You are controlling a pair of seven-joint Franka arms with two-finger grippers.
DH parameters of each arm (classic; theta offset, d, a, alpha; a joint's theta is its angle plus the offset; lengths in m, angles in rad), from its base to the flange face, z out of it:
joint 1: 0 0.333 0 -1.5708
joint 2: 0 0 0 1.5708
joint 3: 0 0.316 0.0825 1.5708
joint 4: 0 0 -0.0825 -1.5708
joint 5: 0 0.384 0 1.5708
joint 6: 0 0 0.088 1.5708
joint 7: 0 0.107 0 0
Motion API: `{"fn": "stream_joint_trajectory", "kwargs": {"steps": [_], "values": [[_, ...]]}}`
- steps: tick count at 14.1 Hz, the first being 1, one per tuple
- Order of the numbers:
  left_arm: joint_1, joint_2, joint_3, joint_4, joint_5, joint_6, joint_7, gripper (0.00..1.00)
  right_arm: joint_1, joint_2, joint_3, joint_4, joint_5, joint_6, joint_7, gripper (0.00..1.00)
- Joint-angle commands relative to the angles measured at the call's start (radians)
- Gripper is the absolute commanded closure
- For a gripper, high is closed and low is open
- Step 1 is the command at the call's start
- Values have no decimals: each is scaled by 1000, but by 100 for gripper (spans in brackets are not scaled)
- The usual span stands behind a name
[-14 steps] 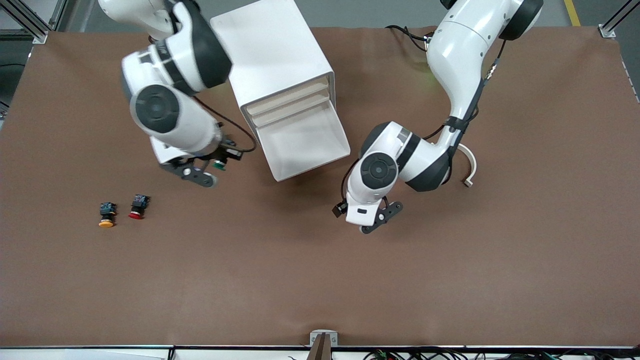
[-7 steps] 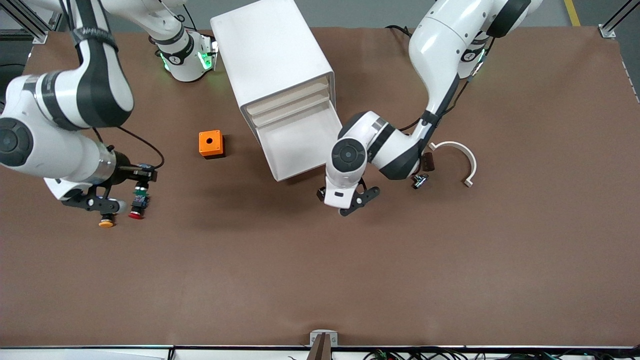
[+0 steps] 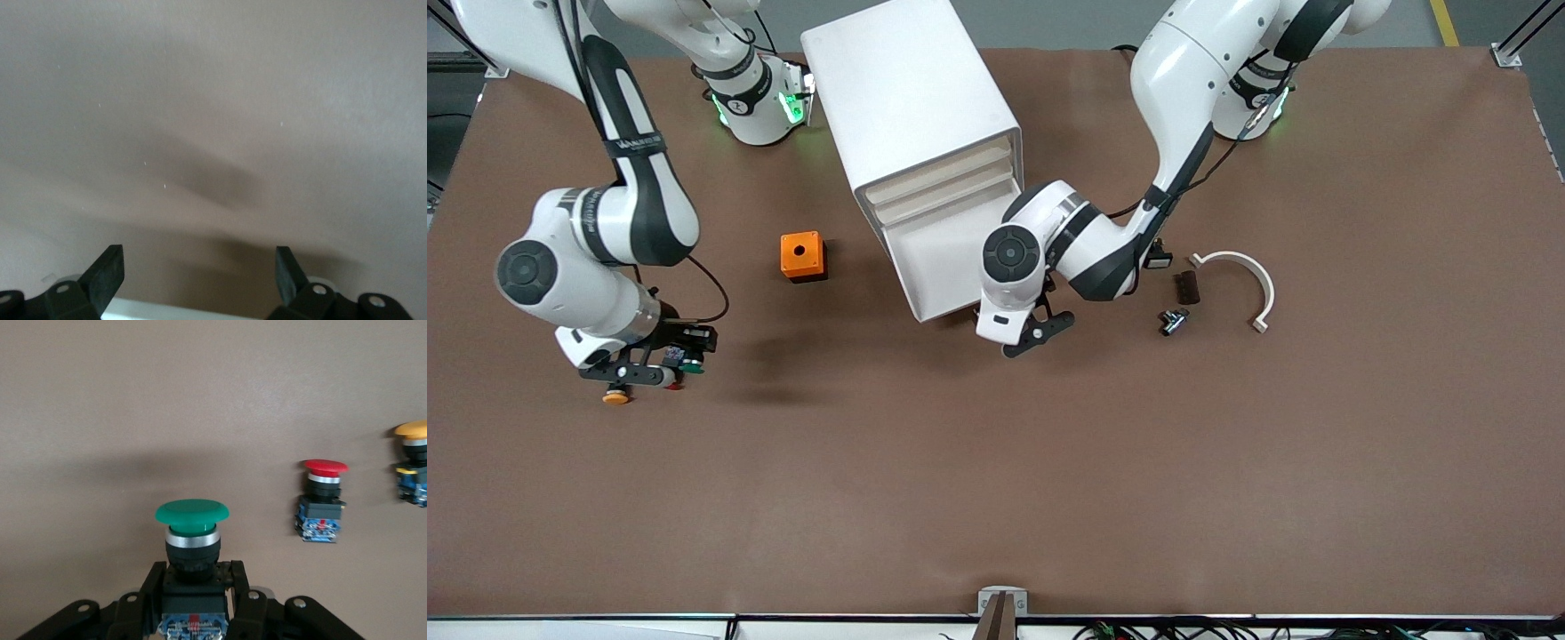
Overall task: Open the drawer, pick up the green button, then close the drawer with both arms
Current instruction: 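Push the drawer shut with the left gripper while the right gripper lowers the button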
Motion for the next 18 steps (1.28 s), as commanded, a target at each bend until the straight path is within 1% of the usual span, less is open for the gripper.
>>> {"fn": "stream_joint_trajectory", "kwargs": {"steps": [1, 2, 4, 7, 10, 13, 16, 18], "values": [[-31, -7, 0, -13, 6, 18, -12, 0, -12, 3, 14, -68, -11, 107, -3, 100], [-45, -7, -3, -13, 6, 18, -10, 0, -12, 23, 14, -68, -7, 126, -1, 100], [-51, -7, -32, -10, 6, 18, -10, 0, -11, 57, 15, -69, -2, 163, 2, 100], [-51, -6, -72, -12, 6, 18, -10, 0, -11, 82, 15, -98, 0, 216, 3, 100], [-60, 7, -109, -13, 5, 18, -9, 0, -11, 112, 15, -103, 3, 255, 17, 100], [-69, 11, -123, -13, -3, 18, -9, 0, -6, 143, 15, -94, 52, 280, 20, 100], [-88, 10, -123, -13, -44, 18, -7, 0, -14, 149, 15, -86, 53, 281, 19, 100], [-97, 10, -123, -13, -57, 18, -7, 0, -12, 178, 15, -65, 53, 301, 19, 100]]}}
